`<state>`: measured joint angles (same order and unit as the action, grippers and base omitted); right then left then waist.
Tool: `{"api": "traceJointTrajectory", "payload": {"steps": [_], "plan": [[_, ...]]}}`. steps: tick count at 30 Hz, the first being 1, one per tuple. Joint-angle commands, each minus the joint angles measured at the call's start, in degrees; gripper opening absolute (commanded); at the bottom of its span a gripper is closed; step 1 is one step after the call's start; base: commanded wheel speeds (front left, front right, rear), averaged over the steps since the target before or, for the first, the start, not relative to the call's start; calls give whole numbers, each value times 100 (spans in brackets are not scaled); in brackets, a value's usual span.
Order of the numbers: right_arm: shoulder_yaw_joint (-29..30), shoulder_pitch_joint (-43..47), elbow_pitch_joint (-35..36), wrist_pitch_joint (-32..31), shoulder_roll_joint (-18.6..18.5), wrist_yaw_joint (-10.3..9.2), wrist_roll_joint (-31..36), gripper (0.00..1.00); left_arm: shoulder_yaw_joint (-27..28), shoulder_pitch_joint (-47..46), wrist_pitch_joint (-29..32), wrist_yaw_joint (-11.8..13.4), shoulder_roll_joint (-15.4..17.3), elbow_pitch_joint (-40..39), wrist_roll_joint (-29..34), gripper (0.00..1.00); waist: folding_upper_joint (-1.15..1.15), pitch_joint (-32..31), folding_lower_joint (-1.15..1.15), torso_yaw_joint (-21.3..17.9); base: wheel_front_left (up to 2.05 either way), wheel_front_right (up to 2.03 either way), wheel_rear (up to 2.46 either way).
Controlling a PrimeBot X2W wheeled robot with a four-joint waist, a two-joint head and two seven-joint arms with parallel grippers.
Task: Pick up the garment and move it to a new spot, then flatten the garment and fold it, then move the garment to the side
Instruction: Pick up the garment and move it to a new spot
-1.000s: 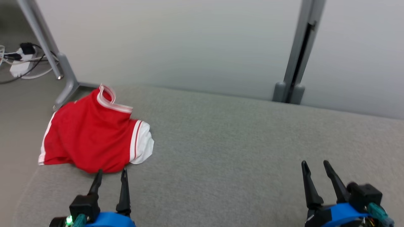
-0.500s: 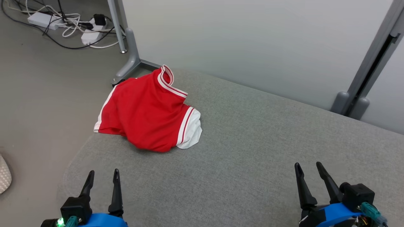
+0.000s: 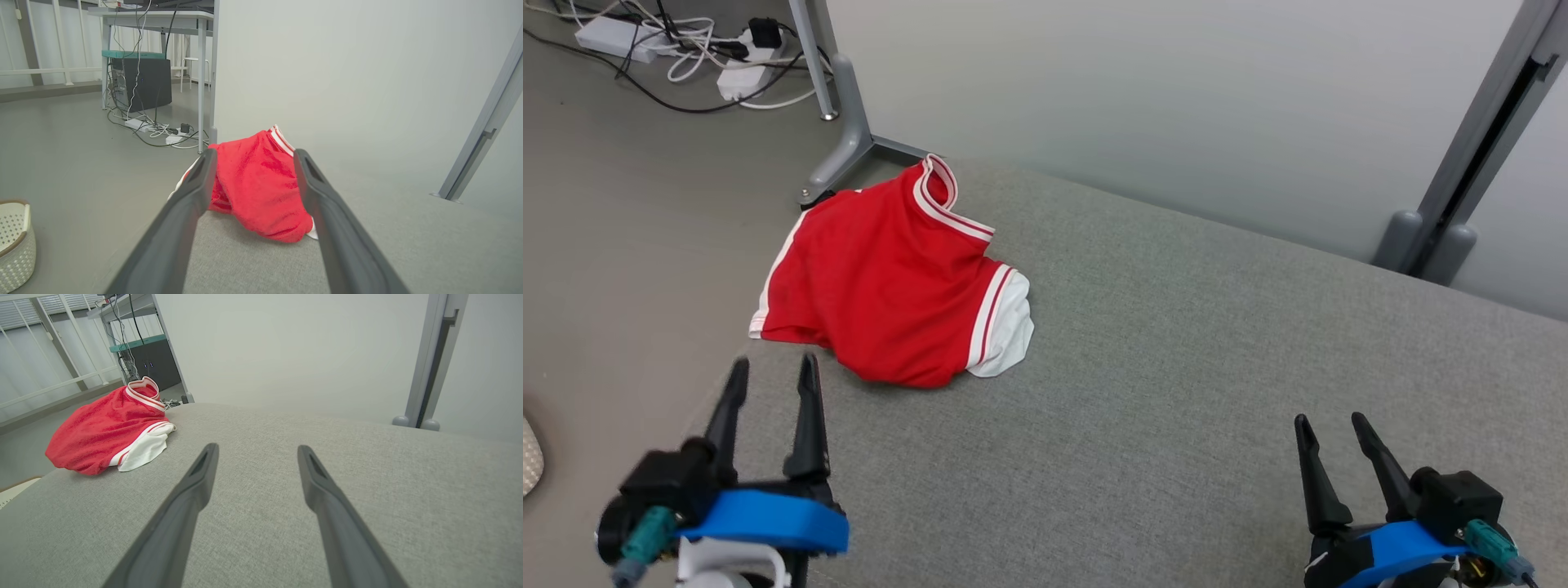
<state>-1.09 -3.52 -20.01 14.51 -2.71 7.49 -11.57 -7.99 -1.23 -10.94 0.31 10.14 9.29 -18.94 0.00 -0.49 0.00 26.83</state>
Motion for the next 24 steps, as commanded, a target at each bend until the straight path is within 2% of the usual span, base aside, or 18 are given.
{"api": "traceJointTrajectory", "payload": {"steps": [1, 3, 6, 9, 12, 16, 19, 24], "plan": [[73, -80, 74, -10, -31, 2, 81, 100, 104, -249, 224, -25, 86, -472, -116, 100, 0, 114, 0, -26, 0, 0, 0], [103, -116, 164, -27, -31, 1, 123, 100, 230, -416, 658, -6, 172, -818, -336, 100, 0, 264, 0, -80, 0, 0, 0], [113, -202, 293, -78, -32, 1, 176, 100, 492, -851, 1343, 74, 535, -986, -453, 100, 0, 537, 0, -226, 0, 0, 0], [134, -334, 453, -137, -34, 1, 285, 100, 743, -1274, 1862, 78, 798, -774, -691, 100, 0, 861, 0, -447, 0, 0, 0], [69, -492, 666, -243, -30, 1, 440, 100, 1039, -1607, 2248, 138, 1206, -341, -778, 100, 0, 1230, 0, -754, 0, 0, 0], [82, -638, 922, -334, -34, 1, 571, 100, 1237, -1874, 2584, 169, 1383, 79, -996, 100, 0, 1632, 0, -1053, 0, 0, 0], [125, -736, 1161, -455, -30, 2, 706, 100, 1449, -2091, 2861, 292, 1541, 553, -1164, 100, 0, 2018, 0, -1276, 0, 0, 0], [134, -845, 1437, -579, -28, 1, 822, 100, 1623, -2310, 3191, 573, 1599, 1280, -1324, 100, 0, 2463, 0, -1569, 0, 0, 0]]}}
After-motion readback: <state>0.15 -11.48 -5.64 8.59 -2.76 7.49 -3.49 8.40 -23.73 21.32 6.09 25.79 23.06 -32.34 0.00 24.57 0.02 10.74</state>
